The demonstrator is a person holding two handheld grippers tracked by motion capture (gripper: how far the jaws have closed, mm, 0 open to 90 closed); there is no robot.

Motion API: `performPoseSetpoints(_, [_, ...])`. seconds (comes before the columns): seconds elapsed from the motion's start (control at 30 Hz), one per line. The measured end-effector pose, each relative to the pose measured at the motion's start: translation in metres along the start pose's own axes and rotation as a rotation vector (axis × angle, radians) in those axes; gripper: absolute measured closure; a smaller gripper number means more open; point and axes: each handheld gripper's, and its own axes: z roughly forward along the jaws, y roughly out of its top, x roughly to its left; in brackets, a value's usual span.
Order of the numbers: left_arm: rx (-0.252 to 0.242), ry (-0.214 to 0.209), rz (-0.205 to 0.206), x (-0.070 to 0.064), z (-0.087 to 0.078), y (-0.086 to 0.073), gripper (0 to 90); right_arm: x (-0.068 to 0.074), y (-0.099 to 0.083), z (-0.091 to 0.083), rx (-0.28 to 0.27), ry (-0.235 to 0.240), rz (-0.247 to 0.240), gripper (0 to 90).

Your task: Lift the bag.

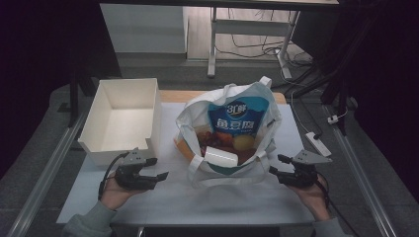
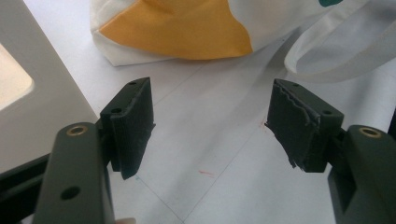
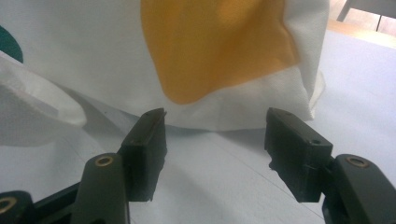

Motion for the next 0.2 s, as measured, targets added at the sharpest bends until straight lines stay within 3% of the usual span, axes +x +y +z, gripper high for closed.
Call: performPoseSetpoints(0.2, [0.000, 0.001, -0.003, 0.0009, 0.0003, -0.0006, 31.6, 0.0007, -0.0002, 0.0013, 0.001, 0.001, -0.006, 38.4])
